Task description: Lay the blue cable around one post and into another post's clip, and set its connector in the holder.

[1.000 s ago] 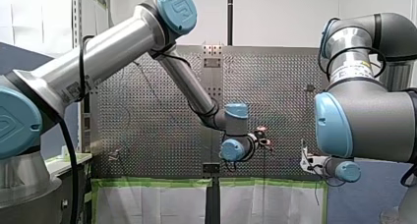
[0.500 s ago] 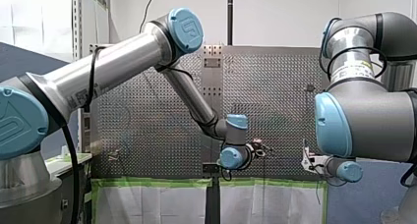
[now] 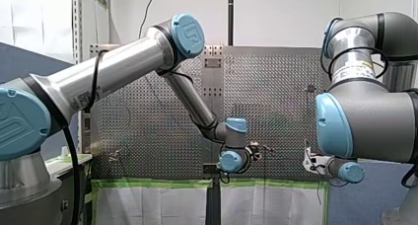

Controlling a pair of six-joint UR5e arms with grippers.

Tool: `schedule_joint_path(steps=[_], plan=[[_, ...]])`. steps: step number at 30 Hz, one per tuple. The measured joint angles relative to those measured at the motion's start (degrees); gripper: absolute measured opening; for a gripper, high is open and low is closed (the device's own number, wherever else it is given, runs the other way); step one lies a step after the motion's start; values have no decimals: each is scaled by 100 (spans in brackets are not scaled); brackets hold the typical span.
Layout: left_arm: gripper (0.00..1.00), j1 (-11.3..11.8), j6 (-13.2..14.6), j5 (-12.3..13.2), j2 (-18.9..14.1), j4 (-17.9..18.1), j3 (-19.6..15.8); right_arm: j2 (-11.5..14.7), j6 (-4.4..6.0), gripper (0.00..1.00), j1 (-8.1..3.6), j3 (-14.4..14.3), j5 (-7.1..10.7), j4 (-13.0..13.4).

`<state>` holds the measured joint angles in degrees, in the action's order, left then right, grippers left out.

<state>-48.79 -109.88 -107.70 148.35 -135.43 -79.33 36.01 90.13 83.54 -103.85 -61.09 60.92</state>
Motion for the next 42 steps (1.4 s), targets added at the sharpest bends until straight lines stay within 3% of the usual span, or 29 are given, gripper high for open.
schedule_joint_path(steps=[8,14,20,35,42], plan=[[100,85,-17,42,59,-23,40,0,5,0,0,37,17,-4],[100,105,-131,195,313,-148,269,-1,6,0,13,70,17,-37],[100,125,-236,219,602,-38,407,-1,5,0,16,75,18,-43],[100,265,-151,-60,705,-16,673,0,-27,0,17,75,18,-96],[100,353,80,-399,707,-29,717,0,-52,0,3,75,18,-121]])
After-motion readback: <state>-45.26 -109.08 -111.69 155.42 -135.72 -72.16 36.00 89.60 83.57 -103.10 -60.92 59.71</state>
